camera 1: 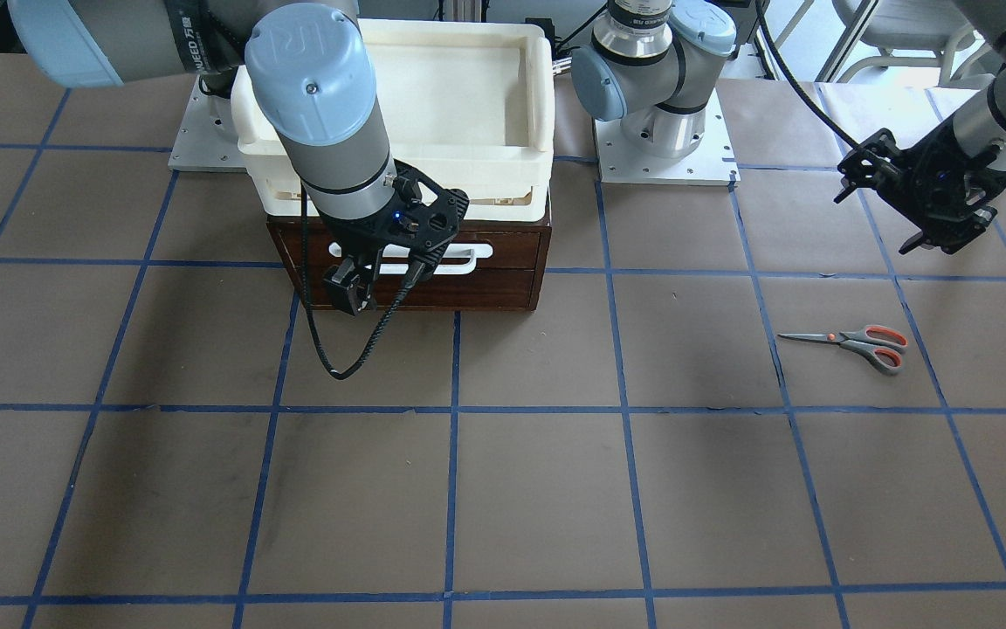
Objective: Place scissors in drawer with both arms
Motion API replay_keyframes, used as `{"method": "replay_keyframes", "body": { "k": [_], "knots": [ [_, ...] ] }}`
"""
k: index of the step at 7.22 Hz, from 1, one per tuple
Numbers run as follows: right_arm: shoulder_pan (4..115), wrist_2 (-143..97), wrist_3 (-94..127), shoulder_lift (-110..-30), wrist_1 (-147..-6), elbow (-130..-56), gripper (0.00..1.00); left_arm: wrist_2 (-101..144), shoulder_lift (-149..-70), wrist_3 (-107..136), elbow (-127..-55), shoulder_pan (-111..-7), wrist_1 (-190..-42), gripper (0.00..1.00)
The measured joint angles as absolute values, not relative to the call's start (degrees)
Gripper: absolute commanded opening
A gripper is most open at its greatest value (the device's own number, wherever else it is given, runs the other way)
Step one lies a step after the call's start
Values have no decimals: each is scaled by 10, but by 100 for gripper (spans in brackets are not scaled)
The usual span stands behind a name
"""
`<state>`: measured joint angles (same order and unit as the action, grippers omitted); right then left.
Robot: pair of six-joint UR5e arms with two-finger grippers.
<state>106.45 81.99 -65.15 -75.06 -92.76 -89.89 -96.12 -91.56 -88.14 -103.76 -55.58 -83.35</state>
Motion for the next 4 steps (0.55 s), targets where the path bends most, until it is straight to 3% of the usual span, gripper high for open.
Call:
{"method": "replay_keyframes", "body": {
  "k": [4],
  "knots": [
    [1082,848,-742,-723,-941,-907,100,-968,-973,-968,-1062,-540,-740,98]
  ]
}}
